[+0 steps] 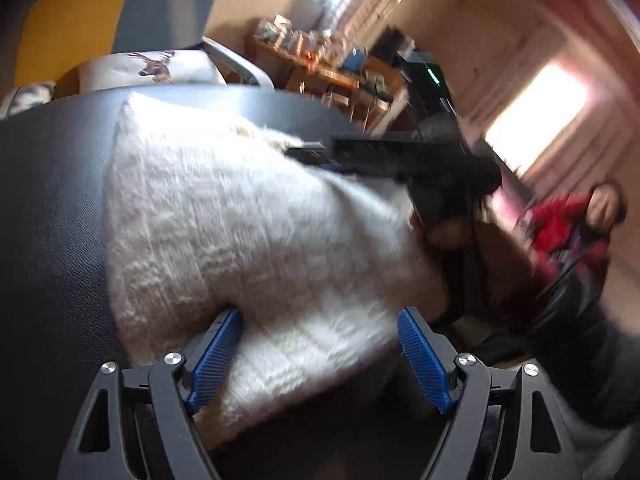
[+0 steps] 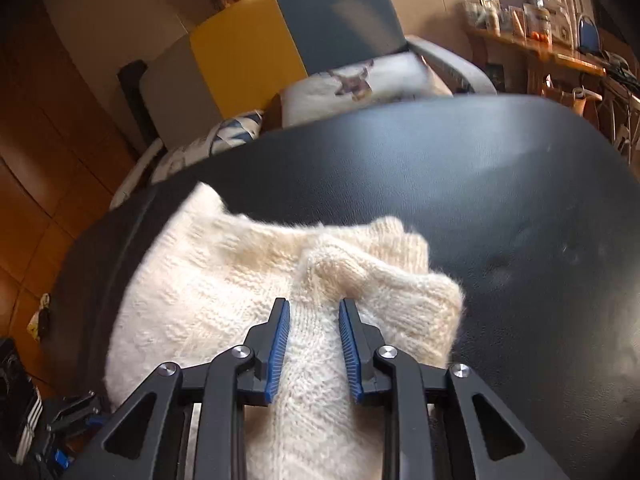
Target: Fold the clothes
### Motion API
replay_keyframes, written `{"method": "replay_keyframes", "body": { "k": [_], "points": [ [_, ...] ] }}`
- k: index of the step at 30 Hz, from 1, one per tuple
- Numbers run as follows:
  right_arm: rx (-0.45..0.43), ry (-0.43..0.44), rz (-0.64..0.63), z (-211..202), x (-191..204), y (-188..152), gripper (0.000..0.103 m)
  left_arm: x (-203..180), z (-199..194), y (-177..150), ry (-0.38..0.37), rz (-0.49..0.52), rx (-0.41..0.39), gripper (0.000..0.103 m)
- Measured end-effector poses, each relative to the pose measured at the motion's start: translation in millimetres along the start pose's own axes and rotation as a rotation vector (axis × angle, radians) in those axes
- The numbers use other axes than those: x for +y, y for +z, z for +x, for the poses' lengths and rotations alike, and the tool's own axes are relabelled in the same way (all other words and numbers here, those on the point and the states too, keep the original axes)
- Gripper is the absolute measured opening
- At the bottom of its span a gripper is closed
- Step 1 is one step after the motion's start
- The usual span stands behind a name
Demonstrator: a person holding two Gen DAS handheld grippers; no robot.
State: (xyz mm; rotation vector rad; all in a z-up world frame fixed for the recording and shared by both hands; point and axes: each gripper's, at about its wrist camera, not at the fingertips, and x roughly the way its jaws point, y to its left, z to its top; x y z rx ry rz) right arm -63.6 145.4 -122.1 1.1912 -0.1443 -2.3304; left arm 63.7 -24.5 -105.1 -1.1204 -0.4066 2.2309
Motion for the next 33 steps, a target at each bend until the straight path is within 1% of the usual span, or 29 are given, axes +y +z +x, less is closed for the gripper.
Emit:
{"method": "replay_keyframes", "body": {
  "k": [2, 3, 5, 7, 8, 10, 11, 12, 13, 14, 16, 17, 18, 19, 20, 22, 23, 24, 26, 28, 30, 31, 33],
  "points": [
    [-0.031, 0.047, -0.05, -23, 8, -2, 0.024, 1, -12, 7, -0.009, -0.008, -0.043, 0.081],
    [-0.035, 0.077, -0.079, -33, 14, -5, 0.024, 1, -16, 11, 0.004, -0.004, -0.058, 0.081],
    [-0.019, 0.121, -0.143, -45, 29, -16, 0.024, 2, -21, 19, 0.028, 0.001, -0.077, 0.081],
    [0.035, 0.128, -0.178, -45, 33, -35, 0.024, 8, -11, 22, 0.049, -0.016, -0.053, 0.083],
    [0.079, 0.109, -0.178, -41, 32, -46, 0.024, 11, -4, 19, 0.058, -0.028, -0.021, 0.084],
    [0.219, 0.033, -0.17, -16, 21, -75, 0.024, 17, 13, 14, 0.072, -0.048, 0.042, 0.084],
    [0.226, 0.017, -0.169, -10, 16, -87, 0.024, 18, 24, 9, 0.076, -0.041, 0.062, 0.084],
    [0.166, 0.04, -0.14, -14, 11, -93, 0.023, 14, 27, 3, 0.095, -0.017, 0.058, 0.084],
    [0.147, 0.06, -0.098, -16, 7, -93, 0.024, 8, 28, 0, 0.12, 0.017, 0.051, 0.085],
    [0.132, 0.08, -0.054, -18, 2, -94, 0.023, 3, 28, -1, 0.13, 0.038, 0.056, 0.086],
    [0.104, 0.124, 0.024, -25, -5, -92, 0.025, 1, 22, 2, 0.115, 0.03, 0.056, 0.087],
    [0.093, 0.145, 0.062, -31, -8, -90, 0.025, 1, 15, 4, 0.098, 0.01, 0.053, 0.087],
    [0.057, 0.172, 0.112, -42, -13, -89, 0.025, 4, 5, 8, 0.07, -0.014, 0.037, 0.087],
    [0.013, 0.219, 0.172, -53, -22, -89, 0.031, 7, -8, 12, 0.037, -0.04, 0.007, 0.087],
    [-0.033, 0.267, 0.234, -64, -31, -89, 0.034, 11, -21, 18, 0.018, -0.061, -0.024, 0.087],
    [-0.055, 0.294, 0.329, -73, -52, -89, 0.051, 23, -38, 32, 0.034, -0.072, -0.068, 0.092],
    [-0.05, 0.286, 0.37, -73, -62, -89, 0.055, 32, -42, 40, 0.054, -0.076, -0.079, 0.093],
    [-0.028, 0.293, 0.406, -69, -71, -87, 0.061, 43, -41, 48, 0.067, -0.086, -0.067, 0.094],
    [0.021, 0.315, 0.441, -55, -82, -79, 0.063, 63, -30, 64, 0.053, -0.118, -0.005, 0.095],
    [0.073, 0.331, 0.467, -36, -92, -72, 0.067, 83, -10, 76, 0.032, -0.168, 0.069, 0.095],
    [0.124, 0.357, 0.498, -17, -102, -68, 0.07, 98, 2, 80, 0.017, -0.21, 0.122, 0.095],
    [0.156, 0.343, 0.499, -9, -104, -66, 0.071, 105, 10, 82, 0.022, -0.235, 0.148, 0.095],
    [0.22, 0.314, 0.5, 8, -108, -62, 0.073, 113, 24, 83, -0.006, -0.258, 0.192, 0.095]
  ]
}}
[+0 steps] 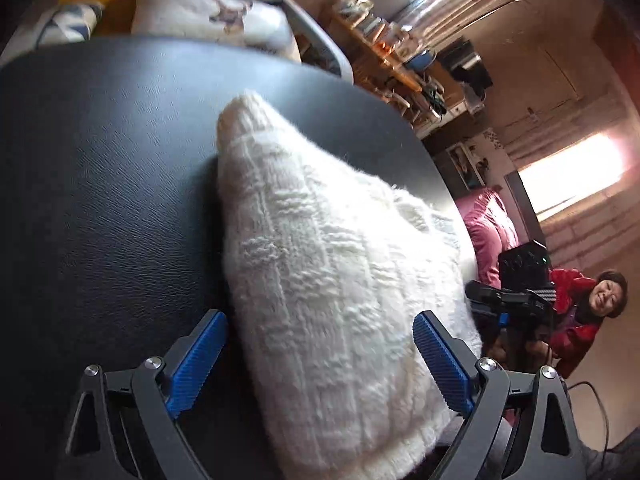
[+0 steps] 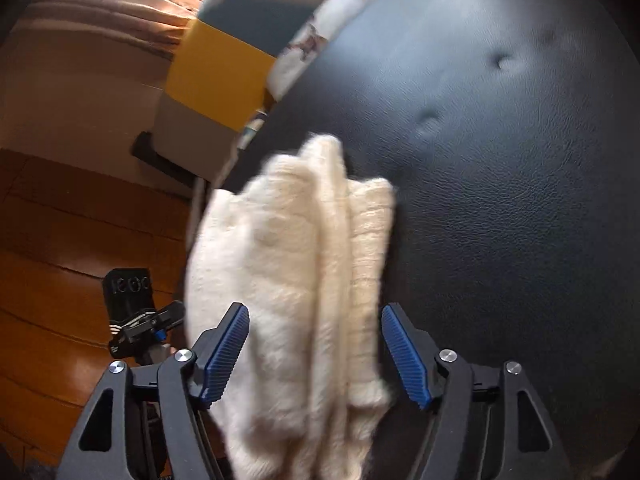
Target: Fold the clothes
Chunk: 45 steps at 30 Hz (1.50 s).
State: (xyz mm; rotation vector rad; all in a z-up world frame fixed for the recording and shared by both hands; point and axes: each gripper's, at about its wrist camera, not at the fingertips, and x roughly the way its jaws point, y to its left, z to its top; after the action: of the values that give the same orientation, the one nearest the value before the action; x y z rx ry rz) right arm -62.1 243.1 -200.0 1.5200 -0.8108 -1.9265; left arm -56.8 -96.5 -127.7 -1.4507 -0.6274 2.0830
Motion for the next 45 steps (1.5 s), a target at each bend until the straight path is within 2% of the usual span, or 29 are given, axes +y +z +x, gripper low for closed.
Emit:
{"method": "replay_keyframes", "body": {
  "k": [2, 3, 4, 5, 6, 7, 8, 9, 10, 12, 14, 15, 17, 19, 21, 22, 25, 27, 31, 36, 41, 45],
  "points": [
    [0.028, -0.005, -0.011, 8, 3, 5, 0.077, 2, 7, 2, -0.006, -0.01, 0.023, 0.095],
    [0.044, -0.009, -0.011, 12, 6, 6, 0.085, 0, 8, 2, -0.013, 0.003, 0.02, 0.095],
    [0.06, -0.013, -0.01, 15, 10, 7, 0.086, -2, 9, 2, -0.016, 0.019, 0.017, 0.095],
    [0.081, 0.024, -0.015, 20, 14, 6, 0.086, -4, 10, 1, -0.011, 0.026, 0.02, 0.093],
    [0.117, 0.064, -0.02, 30, 17, 3, 0.085, -6, 12, 1, -0.006, 0.034, 0.02, 0.084],
    [0.153, 0.103, -0.025, 40, 20, -1, 0.083, -10, 15, 3, 0.002, 0.045, 0.016, 0.074],
    [0.13, 0.073, -0.071, 40, 26, -4, 0.079, -13, 16, 3, 0.01, 0.056, 0.008, 0.069],
    [0.117, 0.066, -0.07, 40, 27, -6, 0.064, -14, 14, 2, 0.016, 0.064, -0.007, 0.061],
    [0.096, 0.079, -0.054, 38, 26, -8, 0.057, -16, 12, 1, 0.021, 0.069, -0.023, 0.055],
    [0.04, 0.1, -0.038, 32, 21, -16, 0.049, -20, 8, -3, 0.044, 0.092, -0.057, 0.051],
    [0.002, 0.103, -0.024, 28, 16, -25, 0.048, -29, 7, -8, 0.079, 0.14, -0.077, 0.051],
    [-0.009, 0.098, -0.016, 28, 14, -29, 0.054, -32, 9, -10, 0.093, 0.155, -0.076, 0.051],
    [0.0, 0.089, -0.015, 27, 13, -33, 0.057, -34, 14, -8, 0.118, 0.163, -0.067, 0.054],
    [0.025, 0.051, 0.018, 29, 17, -29, 0.066, -34, 15, -9, 0.122, 0.161, -0.071, 0.056],
    [0.047, 0.038, 0.07, 29, 17, -29, 0.068, -34, 15, -10, 0.125, 0.16, -0.077, 0.054],
    [0.038, -0.009, 0.051, 27, 20, -30, 0.056, -35, 14, -12, 0.124, 0.161, -0.081, 0.051],
    [-0.038, -0.098, -0.061, 11, 41, -40, 0.037, -47, 8, -15, 0.127, 0.191, -0.11, 0.048],
    [-0.066, -0.111, -0.073, 1, 40, -46, 0.035, -58, 6, -15, 0.122, 0.218, -0.122, 0.047],
    [-0.144, -0.09, -0.056, -33, 26, -54, 0.033, -88, 14, -3, 0.079, 0.277, -0.12, 0.046],
    [-0.26, -0.121, -0.029, -99, 5, -55, 0.033, -146, 44, 28, 0.025, 0.391, -0.091, 0.046],
    [-0.398, -0.165, 0.054, -168, -31, -45, 0.033, -215, 92, 61, -0.002, 0.51, -0.044, 0.046],
    [-0.477, -0.184, 0.164, -196, -71, -35, 0.033, -262, 135, 88, 0.007, 0.587, 0.007, 0.047]
  ]
}}
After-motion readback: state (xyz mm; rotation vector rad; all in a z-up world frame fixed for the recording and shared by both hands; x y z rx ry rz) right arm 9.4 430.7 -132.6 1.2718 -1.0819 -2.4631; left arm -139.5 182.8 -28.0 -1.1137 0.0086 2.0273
